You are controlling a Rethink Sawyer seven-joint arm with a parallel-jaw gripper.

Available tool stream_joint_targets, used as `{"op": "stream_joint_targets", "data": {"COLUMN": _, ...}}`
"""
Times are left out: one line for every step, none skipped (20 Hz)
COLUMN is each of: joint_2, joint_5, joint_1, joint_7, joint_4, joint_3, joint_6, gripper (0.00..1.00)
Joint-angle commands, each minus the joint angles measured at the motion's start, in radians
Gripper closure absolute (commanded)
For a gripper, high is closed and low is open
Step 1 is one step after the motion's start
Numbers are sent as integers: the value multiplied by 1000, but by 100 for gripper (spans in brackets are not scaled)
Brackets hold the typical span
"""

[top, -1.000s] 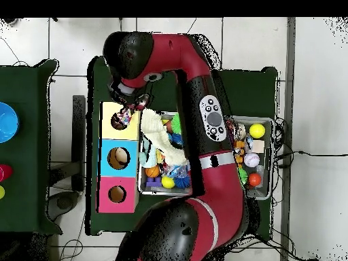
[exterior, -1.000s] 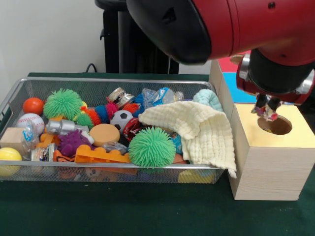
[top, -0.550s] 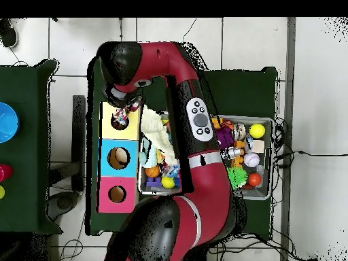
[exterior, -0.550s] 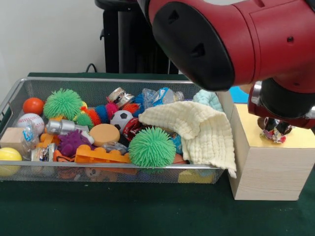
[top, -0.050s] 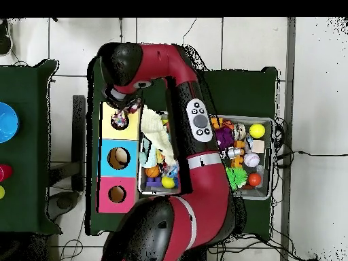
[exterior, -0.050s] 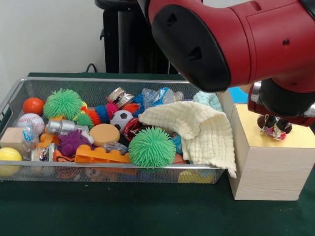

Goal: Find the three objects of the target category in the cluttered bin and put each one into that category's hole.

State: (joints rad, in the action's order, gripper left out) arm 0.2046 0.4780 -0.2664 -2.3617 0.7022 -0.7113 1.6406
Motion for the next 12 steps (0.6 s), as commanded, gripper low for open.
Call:
{"op": "stream_joint_targets", "data": {"joint_2": 20, "joint_5": -20, "joint_1": -16, "joint_7": -175, "joint_4": 75, "joint_3": 115, "joint_6": -76, "gripper": 100}}
{"op": "stream_joint_targets", "data": {"joint_2": 28, "joint_5": -24, "joint_1": -17, "joint_7": -177, "joint_4": 86, "joint_3": 125, "joint_6": -78, "gripper": 100}}
{"op": "stream_joint_targets", "data": {"joint_2": 41, "joint_5": -28, "joint_1": -18, "joint_7": -182, "joint_4": 103, "joint_3": 137, "joint_6": -79, "gripper": 100}}
{"op": "stream_joint_targets", "data": {"joint_2": 45, "joint_5": -29, "joint_1": -17, "joint_7": -181, "joint_4": 107, "joint_3": 147, "joint_6": -76, "gripper": 100}}
{"op": "stream_joint_targets", "data": {"joint_2": 50, "joint_5": -29, "joint_1": -15, "joint_7": -180, "joint_4": 111, "joint_3": 157, "joint_6": -73, "gripper": 100}}
{"op": "stream_joint_targets", "data": {"joint_2": 52, "joint_5": -32, "joint_1": -15, "joint_7": -178, "joint_4": 114, "joint_3": 165, "joint_6": -66, "gripper": 100}}
{"op": "stream_joint_targets", "data": {"joint_2": 51, "joint_5": -41, "joint_1": -15, "joint_7": -177, "joint_4": 121, "joint_3": 172, "joint_6": -55, "gripper": 100}}
{"op": "stream_joint_targets", "data": {"joint_2": 46, "joint_5": -47, "joint_1": -14, "joint_7": -174, "joint_4": 122, "joint_3": 177, "joint_6": -54, "gripper": 100}}
{"op": "stream_joint_targets", "data": {"joint_2": 42, "joint_5": -53, "joint_1": -13, "joint_7": -172, "joint_4": 124, "joint_3": 182, "joint_6": -54, "gripper": 100}}
{"op": "stream_joint_targets", "data": {"joint_2": 32, "joint_5": -61, "joint_1": -14, "joint_7": -168, "joint_4": 123, "joint_3": 181, "joint_6": -52, "gripper": 100}}
{"op": "stream_joint_targets", "data": {"joint_2": 22, "joint_5": -76, "joint_1": -18, "joint_7": -166, "joint_4": 128, "joint_3": 181, "joint_6": -54, "gripper": 100}}
{"op": "stream_joint_targets", "data": {"joint_2": 17, "joint_5": -87, "joint_1": -17, "joint_7": -164, "joint_4": 128, "joint_3": 184, "joint_6": -54, "gripper": 100}}
